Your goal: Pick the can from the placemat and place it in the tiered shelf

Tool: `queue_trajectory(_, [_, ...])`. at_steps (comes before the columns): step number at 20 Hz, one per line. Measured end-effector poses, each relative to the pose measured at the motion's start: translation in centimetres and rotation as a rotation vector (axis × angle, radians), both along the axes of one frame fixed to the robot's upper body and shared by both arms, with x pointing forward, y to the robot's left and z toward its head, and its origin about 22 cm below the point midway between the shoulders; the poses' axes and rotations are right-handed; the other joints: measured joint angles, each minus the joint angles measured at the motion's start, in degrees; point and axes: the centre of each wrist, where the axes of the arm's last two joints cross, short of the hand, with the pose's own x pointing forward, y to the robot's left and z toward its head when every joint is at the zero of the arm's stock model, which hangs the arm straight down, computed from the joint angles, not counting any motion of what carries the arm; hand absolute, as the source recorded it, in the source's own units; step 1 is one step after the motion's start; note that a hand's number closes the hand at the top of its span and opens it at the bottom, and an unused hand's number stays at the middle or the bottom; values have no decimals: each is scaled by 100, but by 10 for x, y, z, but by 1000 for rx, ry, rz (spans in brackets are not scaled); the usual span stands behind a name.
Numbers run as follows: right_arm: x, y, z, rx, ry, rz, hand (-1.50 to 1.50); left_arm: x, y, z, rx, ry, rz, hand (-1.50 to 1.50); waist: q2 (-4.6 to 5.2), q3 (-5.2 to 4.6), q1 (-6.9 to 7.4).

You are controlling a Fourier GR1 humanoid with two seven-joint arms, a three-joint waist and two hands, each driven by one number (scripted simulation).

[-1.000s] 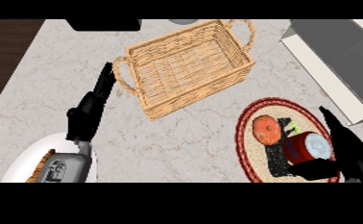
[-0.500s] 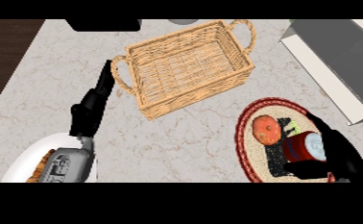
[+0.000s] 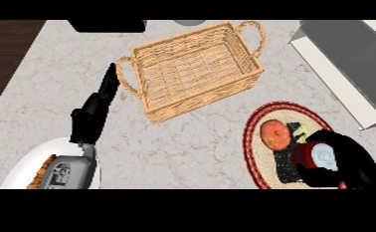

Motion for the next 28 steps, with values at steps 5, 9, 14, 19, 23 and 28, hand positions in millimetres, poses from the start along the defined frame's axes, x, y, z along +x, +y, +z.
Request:
queue_trajectory(5, [18,15,2,-8,-38,-76,150,-5,-4,0,-2,-2,-10,0,20,1,65])
queue_trajectory(9, [59,33,13,7,-71,-352,150,0,-11,4,2,-18,-52,0,145,8,356])
queue_trajectory(14, [106,48,42,6,-188,-581,150,5,-23,10,1,-32,-105,0,245,14,661])
queue_trajectory(19, [144,63,85,-17,-416,-674,150,7,-34,12,-4,-33,-140,0,268,16,799])
queue_trajectory(23, [171,76,116,-88,-548,-715,150,10,-36,12,-5,-29,-148,0,267,10,825])
queue_trajectory(28, [197,89,149,-204,-648,-769,150,12,-36,13,-4,-32,-141,0,251,5,786])
